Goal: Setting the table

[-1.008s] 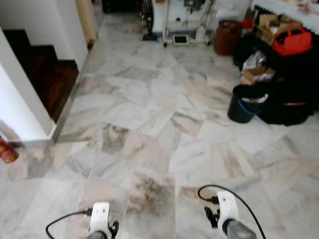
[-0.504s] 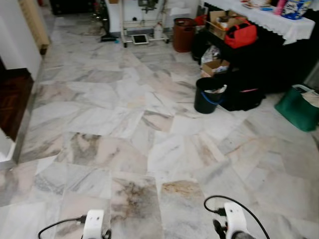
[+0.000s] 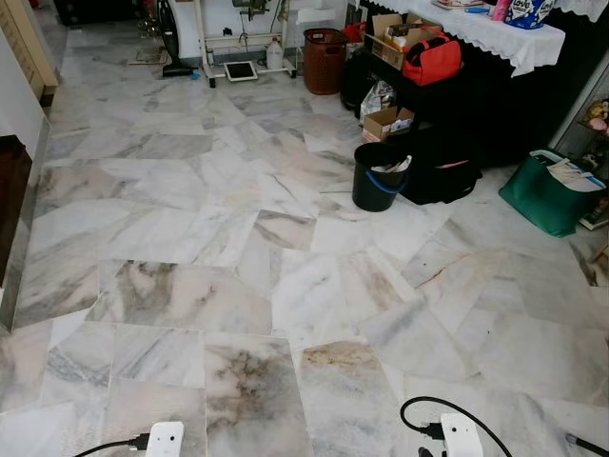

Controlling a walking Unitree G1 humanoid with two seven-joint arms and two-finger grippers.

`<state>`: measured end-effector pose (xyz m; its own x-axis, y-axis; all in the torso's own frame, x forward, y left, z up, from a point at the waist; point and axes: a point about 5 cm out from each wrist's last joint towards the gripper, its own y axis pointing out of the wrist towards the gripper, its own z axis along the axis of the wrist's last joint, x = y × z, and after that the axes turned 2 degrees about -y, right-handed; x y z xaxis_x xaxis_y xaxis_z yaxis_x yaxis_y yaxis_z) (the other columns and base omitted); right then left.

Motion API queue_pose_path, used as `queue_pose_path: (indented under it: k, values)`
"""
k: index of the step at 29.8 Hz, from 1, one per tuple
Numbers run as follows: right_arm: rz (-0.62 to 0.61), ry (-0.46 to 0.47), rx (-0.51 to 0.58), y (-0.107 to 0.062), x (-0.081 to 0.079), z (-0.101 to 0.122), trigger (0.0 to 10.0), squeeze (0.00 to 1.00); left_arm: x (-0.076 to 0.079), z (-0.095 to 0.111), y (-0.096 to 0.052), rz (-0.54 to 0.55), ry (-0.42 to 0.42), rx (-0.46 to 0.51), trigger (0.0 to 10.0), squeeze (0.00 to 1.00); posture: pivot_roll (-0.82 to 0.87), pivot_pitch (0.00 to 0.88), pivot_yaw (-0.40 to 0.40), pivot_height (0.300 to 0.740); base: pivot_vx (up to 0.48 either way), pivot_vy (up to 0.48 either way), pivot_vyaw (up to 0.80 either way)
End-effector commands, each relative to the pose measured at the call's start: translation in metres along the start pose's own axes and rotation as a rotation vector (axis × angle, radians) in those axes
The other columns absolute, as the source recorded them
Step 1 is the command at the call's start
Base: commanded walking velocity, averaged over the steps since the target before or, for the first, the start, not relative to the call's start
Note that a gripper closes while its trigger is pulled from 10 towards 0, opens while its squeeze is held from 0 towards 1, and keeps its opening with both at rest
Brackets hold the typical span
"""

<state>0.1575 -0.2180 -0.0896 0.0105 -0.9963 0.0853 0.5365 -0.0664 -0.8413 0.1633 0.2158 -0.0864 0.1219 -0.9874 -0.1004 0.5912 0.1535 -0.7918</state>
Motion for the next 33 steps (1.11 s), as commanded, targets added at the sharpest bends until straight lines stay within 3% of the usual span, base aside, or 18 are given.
queue_pose_path:
  k: [1, 10, 33]
  values:
    - [-0.009, 0.02, 0.001, 0.0001, 0.0004, 0.0006, 10.0, 0.0, -0.0028, 0.0012, 0.0001, 0.004, -0.003, 0.007, 10.0, 0.0, 0.05, 0.0, -0.009, 0.719, 0.0, 0.0, -0.67]
    - [-0.003, 0.04, 0.019, 0.002, -0.0056, 0.0072, 10.0, 0.0, -0.0032, 0.0077, 0.0016, 0.014, 0.044, 0.019, 10.0, 0.0, 0.06, 0.0, -0.015, 0.719, 0.0, -0.063, -0.66]
    - [-0.011, 0.061, 0.024, 0.0025, -0.0066, 0.0092, 10.0, 0.0, -0.0017, 0.0041, 0.001, 0.013, 0.04, 0.005, 10.0, 0.0, 0.07, 0.0, -0.015, 0.719, 0.0, -0.382, -0.65]
